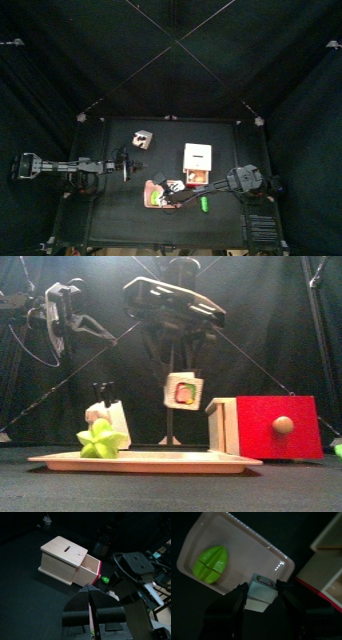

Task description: Put sushi piece in drawer

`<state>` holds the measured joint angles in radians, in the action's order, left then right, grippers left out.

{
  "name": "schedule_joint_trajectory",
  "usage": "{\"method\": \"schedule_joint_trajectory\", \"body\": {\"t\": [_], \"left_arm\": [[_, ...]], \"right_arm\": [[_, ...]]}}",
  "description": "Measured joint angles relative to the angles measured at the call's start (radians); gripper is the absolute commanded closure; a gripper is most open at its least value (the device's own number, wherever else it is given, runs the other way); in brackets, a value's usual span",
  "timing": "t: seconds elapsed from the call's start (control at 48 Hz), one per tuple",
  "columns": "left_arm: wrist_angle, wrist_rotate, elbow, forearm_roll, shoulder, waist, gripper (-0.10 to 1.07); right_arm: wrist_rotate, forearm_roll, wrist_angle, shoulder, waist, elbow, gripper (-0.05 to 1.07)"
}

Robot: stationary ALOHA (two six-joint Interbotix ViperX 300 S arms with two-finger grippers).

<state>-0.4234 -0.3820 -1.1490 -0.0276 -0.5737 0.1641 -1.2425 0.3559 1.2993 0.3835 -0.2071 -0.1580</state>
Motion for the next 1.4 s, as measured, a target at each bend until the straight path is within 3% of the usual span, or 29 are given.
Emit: {"method": "schedule_joint_trajectory", "body": {"t": [0.479, 0.792, 0.917, 1.188, 1.396], "left_arm": [[0.002, 0.002, 0.000, 0.000, 0.000, 0.002, 0.74], [0.002, 0.000, -0.003, 0.000, 0.000, 0.000, 0.74], [0.002, 0.000, -0.005, 0.000, 0.000, 0.002, 0.74], [0.002, 0.000, -0.008, 0.008, 0.000, 0.002, 0.74], [0.002, -0.002, -0.008, 0.011, 0.000, 0.003, 0.74]], "right_arm": [[-0.008, -0.006, 0.003, -0.193, 0.049, 0.187, 0.44], [-0.014, -0.006, -0.032, -0.391, 0.115, 0.367, 0.44], [-0.011, -0.015, -0.112, -0.491, 0.149, 0.471, 0.44], [-0.006, -0.012, -0.413, -0.661, 0.206, 0.718, 0.44], [-0.009, 0.057, -0.543, -0.793, 0.225, 0.859, 0.44]]}}
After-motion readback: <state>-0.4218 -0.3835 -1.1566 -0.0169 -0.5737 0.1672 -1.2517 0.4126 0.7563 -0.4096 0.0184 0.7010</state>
